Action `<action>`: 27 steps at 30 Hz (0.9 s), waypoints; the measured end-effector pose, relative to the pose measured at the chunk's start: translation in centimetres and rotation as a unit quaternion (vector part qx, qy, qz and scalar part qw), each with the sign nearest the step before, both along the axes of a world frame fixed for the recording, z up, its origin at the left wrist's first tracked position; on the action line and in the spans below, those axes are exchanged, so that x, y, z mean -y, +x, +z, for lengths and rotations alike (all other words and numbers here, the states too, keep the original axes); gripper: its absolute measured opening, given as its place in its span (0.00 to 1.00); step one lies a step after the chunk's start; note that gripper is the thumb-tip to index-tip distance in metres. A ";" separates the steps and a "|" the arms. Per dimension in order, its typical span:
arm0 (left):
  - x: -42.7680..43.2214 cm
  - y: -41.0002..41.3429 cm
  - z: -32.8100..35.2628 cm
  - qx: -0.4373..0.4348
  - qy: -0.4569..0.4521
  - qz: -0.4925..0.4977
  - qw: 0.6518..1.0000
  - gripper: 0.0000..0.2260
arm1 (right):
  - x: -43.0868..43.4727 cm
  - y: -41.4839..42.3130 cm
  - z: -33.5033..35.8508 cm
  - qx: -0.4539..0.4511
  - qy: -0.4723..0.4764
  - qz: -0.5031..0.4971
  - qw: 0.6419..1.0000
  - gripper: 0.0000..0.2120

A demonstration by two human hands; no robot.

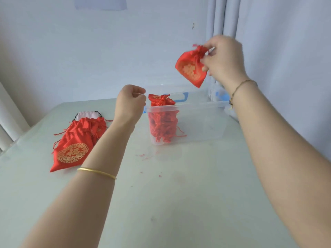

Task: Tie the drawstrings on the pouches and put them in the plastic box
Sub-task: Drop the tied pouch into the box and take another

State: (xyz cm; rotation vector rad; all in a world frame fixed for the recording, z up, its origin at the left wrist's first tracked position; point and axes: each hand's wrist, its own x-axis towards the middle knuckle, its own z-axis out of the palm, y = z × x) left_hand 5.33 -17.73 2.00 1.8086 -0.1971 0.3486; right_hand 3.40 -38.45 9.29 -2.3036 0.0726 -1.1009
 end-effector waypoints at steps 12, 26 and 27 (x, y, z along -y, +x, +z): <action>-2.6 3.5 -2.1 0.020 -0.029 0.127 0.991 0.13 | 2.1 5.3 -3.1 -0.385 -0.106 -0.034 0.916 0.12; -12.4 -1.4 -9.0 -0.135 0.322 0.281 0.894 0.18 | -11.4 -3.9 -6.5 -0.095 0.034 0.159 0.982 0.16; -12.8 -1.7 -9.5 -0.141 0.346 0.274 0.886 0.19 | -12.3 -4.2 -7.4 -0.107 0.032 0.176 0.978 0.15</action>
